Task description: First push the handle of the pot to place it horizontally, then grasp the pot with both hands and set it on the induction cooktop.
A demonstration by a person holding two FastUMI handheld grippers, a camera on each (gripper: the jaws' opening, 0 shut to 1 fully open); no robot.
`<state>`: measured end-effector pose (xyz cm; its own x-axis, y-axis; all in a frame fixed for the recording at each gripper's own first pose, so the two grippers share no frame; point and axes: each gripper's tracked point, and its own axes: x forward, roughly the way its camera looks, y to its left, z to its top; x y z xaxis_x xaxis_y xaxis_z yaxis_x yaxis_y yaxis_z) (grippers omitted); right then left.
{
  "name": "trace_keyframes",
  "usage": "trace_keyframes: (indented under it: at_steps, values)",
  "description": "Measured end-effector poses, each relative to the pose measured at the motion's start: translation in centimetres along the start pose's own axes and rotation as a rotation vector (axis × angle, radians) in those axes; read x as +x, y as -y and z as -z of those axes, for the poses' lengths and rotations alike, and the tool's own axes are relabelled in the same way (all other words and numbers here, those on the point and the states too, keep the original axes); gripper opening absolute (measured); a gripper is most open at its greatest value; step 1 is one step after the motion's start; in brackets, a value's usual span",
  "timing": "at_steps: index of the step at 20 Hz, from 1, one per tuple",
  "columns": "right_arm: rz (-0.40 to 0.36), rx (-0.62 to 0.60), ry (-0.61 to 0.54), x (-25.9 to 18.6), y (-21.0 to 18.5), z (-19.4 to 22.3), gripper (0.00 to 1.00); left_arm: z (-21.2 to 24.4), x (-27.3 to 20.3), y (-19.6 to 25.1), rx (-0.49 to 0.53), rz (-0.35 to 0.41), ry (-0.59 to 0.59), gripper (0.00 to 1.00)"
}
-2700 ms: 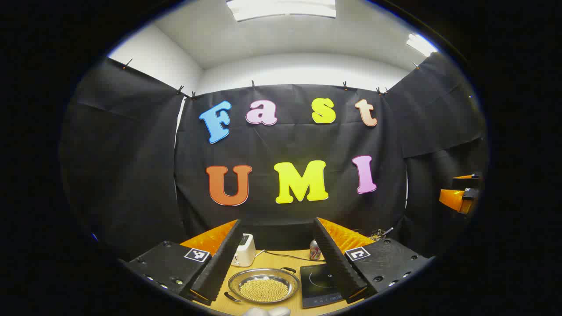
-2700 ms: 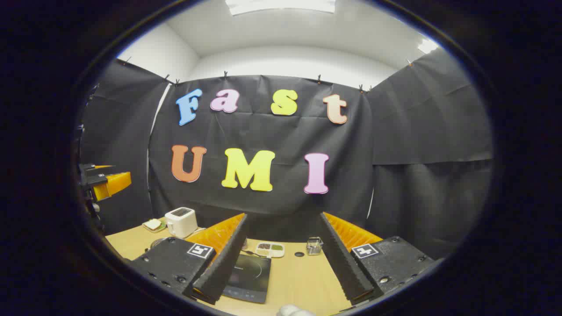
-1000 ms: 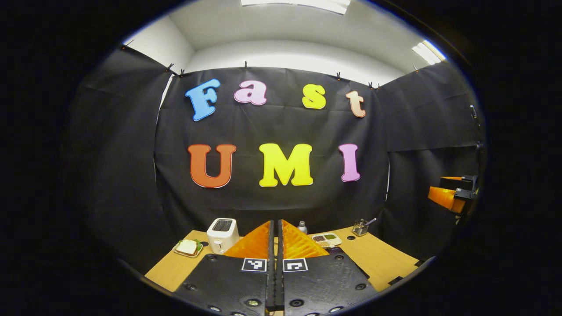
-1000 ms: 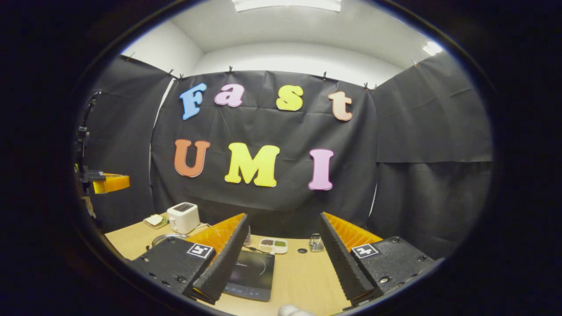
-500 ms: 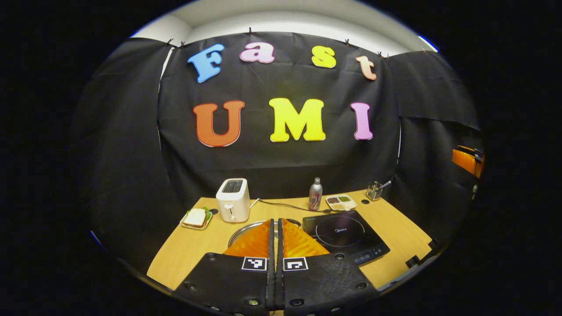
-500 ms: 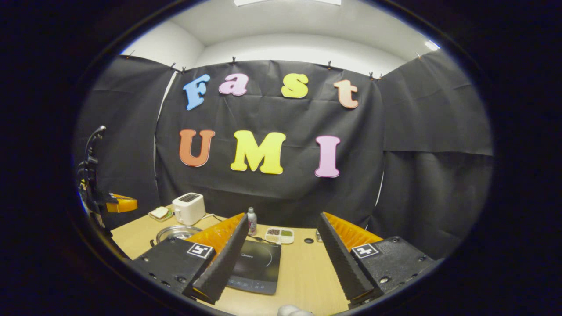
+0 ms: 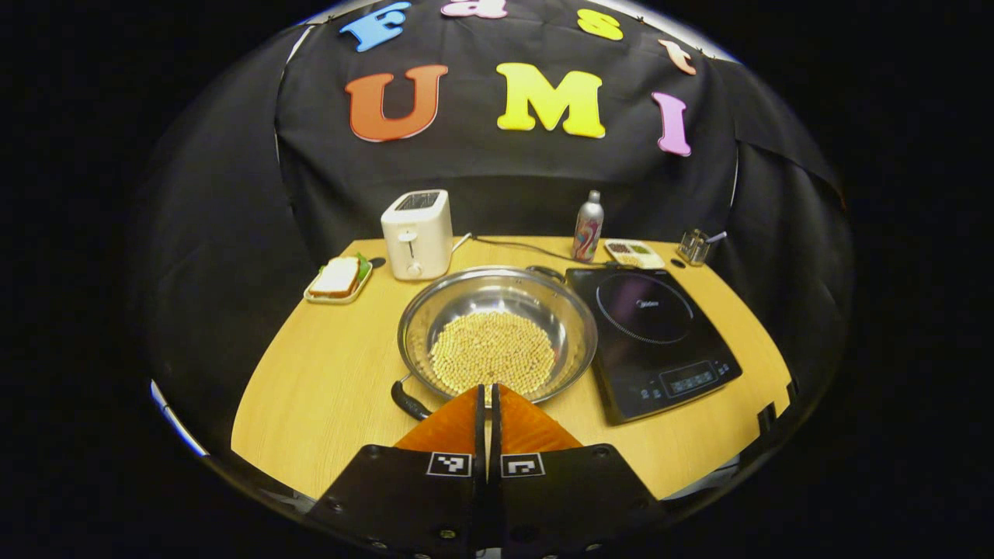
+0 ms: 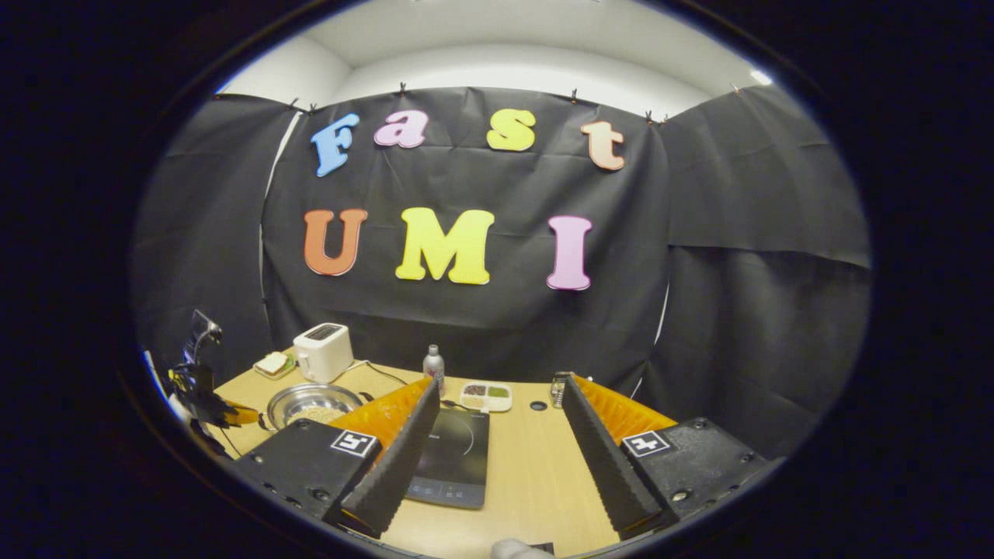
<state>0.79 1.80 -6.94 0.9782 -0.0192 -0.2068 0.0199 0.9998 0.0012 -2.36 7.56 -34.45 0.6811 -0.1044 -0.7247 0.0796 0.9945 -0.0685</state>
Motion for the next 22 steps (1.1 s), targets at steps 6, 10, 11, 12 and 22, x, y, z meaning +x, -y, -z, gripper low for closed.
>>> trace_keyframes:
  at_steps: [6, 10, 11, 12, 22]
  values:
    - [0.032, 0.022, -0.058, 0.4, 0.6, 1.4, 0.99, 4.7, 3.5, -0.1, 0.017, 0.028, -0.144, 0.00]
    - [0.035, 0.017, -0.086, 0.4, 0.4, 1.9, 1.00, 5.2, 5.6, -0.8, 0.035, 0.031, -0.193, 0.00]
    - [0.036, 0.010, -0.090, 0.4, 0.4, 2.0, 0.98, 5.3, 6.0, -1.0, 0.039, 0.029, -0.201, 0.00]
    - [0.038, 0.009, -0.093, 0.5, 0.5, 2.2, 0.99, 5.3, 6.3, -1.2, 0.043, 0.029, -0.211, 0.00]
    - [0.061, 0.038, -0.105, 0.8, 1.3, 2.7, 1.00, 5.6, 7.7, -3.0, 0.028, 0.025, -0.270, 0.10]
